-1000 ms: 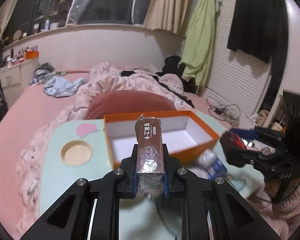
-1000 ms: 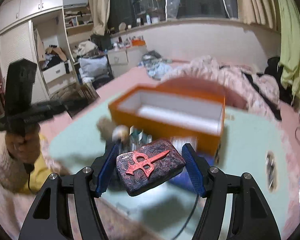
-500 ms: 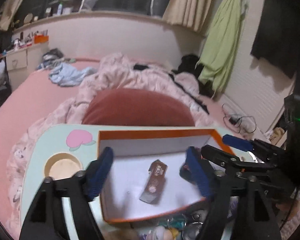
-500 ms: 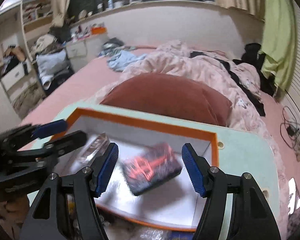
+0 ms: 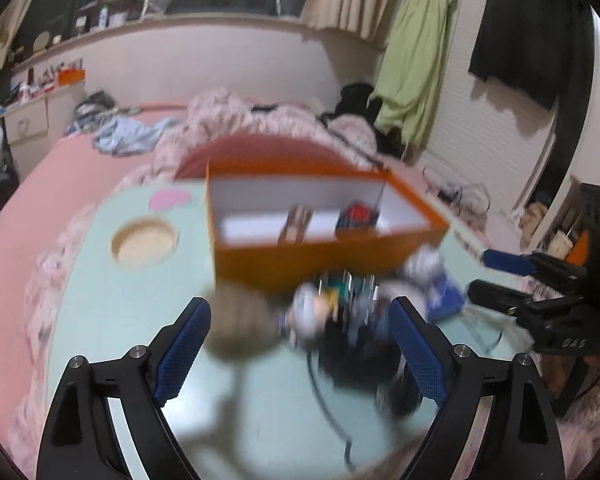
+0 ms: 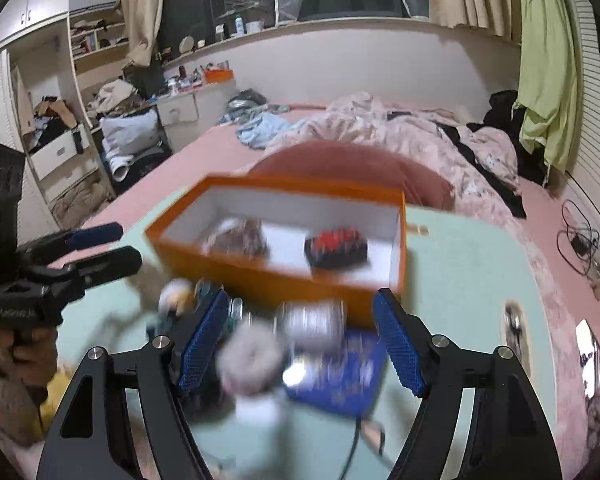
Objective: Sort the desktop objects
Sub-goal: 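Drop the red-black pouch into the box with the right gripper while the left gripper puts the card deck in, then grasp the blue tin on the table with the right gripper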
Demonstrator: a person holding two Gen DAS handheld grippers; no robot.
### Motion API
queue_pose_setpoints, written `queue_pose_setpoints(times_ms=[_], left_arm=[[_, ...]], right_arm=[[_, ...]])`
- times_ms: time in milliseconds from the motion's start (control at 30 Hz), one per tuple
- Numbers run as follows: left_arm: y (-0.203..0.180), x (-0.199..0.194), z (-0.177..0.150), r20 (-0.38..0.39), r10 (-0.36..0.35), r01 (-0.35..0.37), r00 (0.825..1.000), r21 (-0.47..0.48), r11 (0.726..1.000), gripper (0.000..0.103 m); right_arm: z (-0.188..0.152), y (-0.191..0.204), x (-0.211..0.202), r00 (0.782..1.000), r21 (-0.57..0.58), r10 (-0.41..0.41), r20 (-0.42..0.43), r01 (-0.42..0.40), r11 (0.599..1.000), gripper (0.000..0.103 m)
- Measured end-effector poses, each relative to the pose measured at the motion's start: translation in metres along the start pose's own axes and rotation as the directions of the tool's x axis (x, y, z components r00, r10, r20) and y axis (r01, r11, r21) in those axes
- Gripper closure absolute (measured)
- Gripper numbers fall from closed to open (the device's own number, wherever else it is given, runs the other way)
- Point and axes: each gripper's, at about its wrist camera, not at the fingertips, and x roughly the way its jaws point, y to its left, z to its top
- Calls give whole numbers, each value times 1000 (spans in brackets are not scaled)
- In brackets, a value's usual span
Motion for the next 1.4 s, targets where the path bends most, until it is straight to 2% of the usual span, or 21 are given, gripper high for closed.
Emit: queue_pose_setpoints(times_ms=[133, 267, 333, 400, 467, 567, 833, 1233, 1400], left_arm=[[0, -2, -28, -19, 40, -40, 999, 2, 999, 13], [3, 8, -41, -52, 68, -68, 996, 0, 998, 13], [0, 14, -44, -60, 91, -90, 994, 21, 996, 8], [-7, 19, -45, -77, 124, -119, 989, 64, 991, 0], [-17, 25, -47, -88, 178, -165, 980, 135, 977, 0], [-18, 26, -46, -90, 152, -138, 984, 143, 980, 0], [-13, 26, -44, -78, 168, -157, 983, 129, 979, 0], [-14, 26, -47, -76, 167, -156, 983, 128, 979, 0], [-14, 27, -47, -75, 167, -157, 983, 128, 979, 0]], right_arm=[[-34, -2, -5, 998, -3, -47, -45, 47, 999, 28], [-55, -10, 6, 992, 9, -74, -98, 75, 997, 28], [-60, -12, 15, 986, 7, -103, -134, 105, 994, 28], [-62, -13, 20, 983, -2, -119, -142, 120, 993, 21], [-64, -15, 21, 985, 2, -113, -132, 115, 993, 15], [-67, -21, 26, 984, 7, -119, -132, 121, 993, 0], [-71, -36, 21, 981, 46, -163, -102, 168, 985, 0], [-69, -38, 20, 975, 70, -186, -119, 195, 978, 0], [-50, -40, 19, 986, 128, -136, -102, 148, 981, 0]])
